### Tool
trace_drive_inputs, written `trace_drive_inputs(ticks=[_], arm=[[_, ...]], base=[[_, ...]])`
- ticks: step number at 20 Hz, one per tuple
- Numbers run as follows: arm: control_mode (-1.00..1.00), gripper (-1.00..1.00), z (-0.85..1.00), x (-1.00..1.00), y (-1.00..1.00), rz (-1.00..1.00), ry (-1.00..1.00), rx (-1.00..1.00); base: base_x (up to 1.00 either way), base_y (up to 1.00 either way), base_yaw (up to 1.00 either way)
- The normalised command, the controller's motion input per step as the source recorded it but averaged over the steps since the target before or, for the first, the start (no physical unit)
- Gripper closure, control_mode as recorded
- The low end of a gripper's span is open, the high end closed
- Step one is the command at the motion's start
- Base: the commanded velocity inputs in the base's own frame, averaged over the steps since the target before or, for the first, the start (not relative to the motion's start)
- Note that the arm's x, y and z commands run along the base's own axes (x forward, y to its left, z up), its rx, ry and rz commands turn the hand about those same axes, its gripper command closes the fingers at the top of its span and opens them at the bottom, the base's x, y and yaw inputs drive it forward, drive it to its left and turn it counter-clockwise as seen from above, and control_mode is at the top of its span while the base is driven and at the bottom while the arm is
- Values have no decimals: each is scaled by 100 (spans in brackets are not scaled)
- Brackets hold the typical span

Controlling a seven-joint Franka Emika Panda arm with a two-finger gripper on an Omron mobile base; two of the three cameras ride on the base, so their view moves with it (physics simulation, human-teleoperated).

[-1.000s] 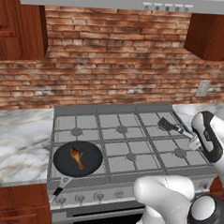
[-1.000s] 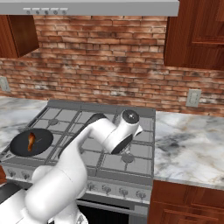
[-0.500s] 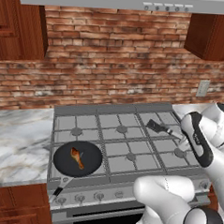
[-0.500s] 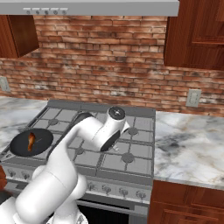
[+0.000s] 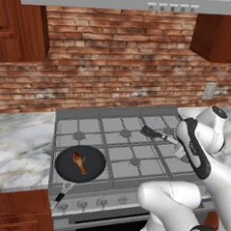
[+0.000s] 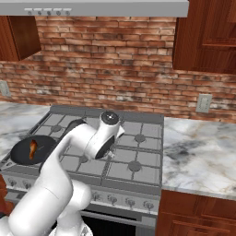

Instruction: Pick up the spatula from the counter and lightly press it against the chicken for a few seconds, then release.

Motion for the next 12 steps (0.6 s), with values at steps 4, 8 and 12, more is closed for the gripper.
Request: trace_drive_inputs(ticks=[4, 8, 12], arm=[[-100, 100, 0, 0, 35, 7, 0, -3], [-100, 100, 0, 0, 37, 11, 0, -5], [-100, 100, 0, 0, 33, 13, 0, -5]], base=[[0, 0, 0], [0, 0, 0], [0, 0, 0]])
